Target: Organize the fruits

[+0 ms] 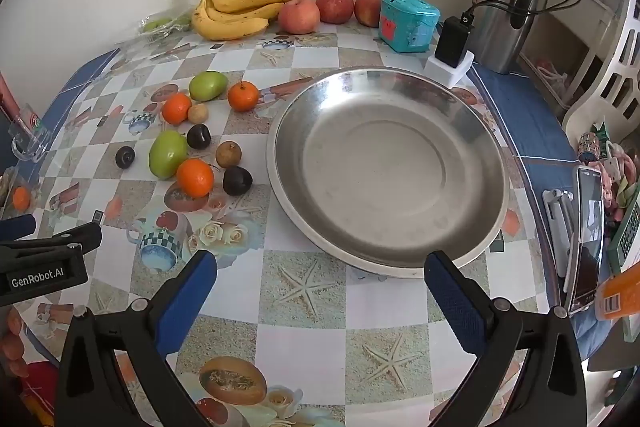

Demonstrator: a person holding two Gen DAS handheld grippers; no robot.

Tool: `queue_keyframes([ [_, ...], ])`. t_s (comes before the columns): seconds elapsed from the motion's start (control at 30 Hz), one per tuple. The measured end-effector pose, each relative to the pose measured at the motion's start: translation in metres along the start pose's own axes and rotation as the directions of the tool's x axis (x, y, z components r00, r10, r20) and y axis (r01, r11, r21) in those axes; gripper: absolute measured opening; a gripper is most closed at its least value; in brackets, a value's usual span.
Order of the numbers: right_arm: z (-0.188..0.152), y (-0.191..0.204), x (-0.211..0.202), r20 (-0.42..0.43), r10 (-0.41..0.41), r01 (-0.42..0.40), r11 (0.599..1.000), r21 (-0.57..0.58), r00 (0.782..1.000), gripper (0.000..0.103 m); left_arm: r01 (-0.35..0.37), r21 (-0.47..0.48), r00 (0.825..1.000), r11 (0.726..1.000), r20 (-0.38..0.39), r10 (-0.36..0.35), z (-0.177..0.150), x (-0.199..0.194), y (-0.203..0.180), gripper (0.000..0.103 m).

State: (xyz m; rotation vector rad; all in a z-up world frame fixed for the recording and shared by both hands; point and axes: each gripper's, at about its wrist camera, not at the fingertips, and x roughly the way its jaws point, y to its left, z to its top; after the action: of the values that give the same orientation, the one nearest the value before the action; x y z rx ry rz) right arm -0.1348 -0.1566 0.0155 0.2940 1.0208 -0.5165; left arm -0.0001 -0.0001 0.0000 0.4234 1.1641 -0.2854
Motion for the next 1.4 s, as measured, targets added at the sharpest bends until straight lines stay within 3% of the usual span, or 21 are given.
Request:
queue_keyframes([
  [1.4,-0.0016,-0.0051,0.0029,-0.022,0.004,-0.003,0.999,0.035,1.0,0.103,0.0,0.0,1.0,1.0,0.005,0.0,-0.0004,-0.0001,0.0006,0.103],
])
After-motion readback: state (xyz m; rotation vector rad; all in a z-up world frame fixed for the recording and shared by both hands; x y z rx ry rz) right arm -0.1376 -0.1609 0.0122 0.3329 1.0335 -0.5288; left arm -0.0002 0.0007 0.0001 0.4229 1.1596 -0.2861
